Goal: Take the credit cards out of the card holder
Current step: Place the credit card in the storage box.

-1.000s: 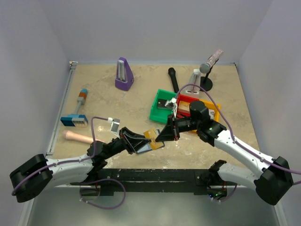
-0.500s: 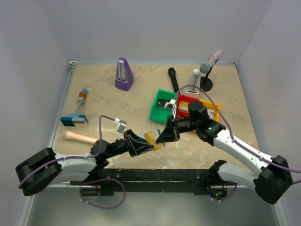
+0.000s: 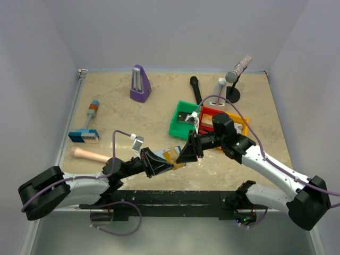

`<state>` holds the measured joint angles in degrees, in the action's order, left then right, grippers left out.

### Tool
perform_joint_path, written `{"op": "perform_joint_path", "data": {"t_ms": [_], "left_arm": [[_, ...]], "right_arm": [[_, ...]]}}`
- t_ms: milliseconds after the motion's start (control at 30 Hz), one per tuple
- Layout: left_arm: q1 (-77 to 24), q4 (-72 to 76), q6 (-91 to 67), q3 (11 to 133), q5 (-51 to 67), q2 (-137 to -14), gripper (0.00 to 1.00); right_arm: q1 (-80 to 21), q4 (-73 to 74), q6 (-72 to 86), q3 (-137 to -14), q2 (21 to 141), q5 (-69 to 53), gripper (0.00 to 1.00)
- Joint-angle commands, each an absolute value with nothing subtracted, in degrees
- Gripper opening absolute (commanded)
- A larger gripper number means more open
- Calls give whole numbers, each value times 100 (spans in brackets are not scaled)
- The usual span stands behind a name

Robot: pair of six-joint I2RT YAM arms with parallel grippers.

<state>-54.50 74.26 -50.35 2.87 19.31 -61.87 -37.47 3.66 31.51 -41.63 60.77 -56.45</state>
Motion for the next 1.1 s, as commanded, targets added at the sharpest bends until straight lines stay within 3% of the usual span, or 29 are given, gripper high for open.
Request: {"op": "perform_joint_path", "data": {"t_ms": [0,67,133,333,467,800,1067], "left_arm": [[-5449,7999,-4983,263,1776,-6232,0],[-5440,7823,-4983,360,1487,-6240,0],[-5440,7543,-4983,518,1101,-6240,0],[-5572,6286,-5044,1509,-278,-6582,0],[-5713,6091,-5395,2362,-939,-7398,0],[-5889,6117,-6073,3963,-1977,-9376,0],[-5897,6091,-6503,5167,-2109,-10633,0]], "right_arm": [[-3744,1035,2813,-4667,5854,-5389,55],[-3744,1562,2629,-4763,5635,-4890,63],[-3744,2124,2409,-4816,5328,-4266,66],[-3735,3320,2303,-4685,4062,-1990,68],[-3744,3752,2434,-4606,3578,-1162,68],[-3744,4165,2663,-4368,2726,-756,66],[-3744,4702,2689,-4509,2031,245,68]]}}
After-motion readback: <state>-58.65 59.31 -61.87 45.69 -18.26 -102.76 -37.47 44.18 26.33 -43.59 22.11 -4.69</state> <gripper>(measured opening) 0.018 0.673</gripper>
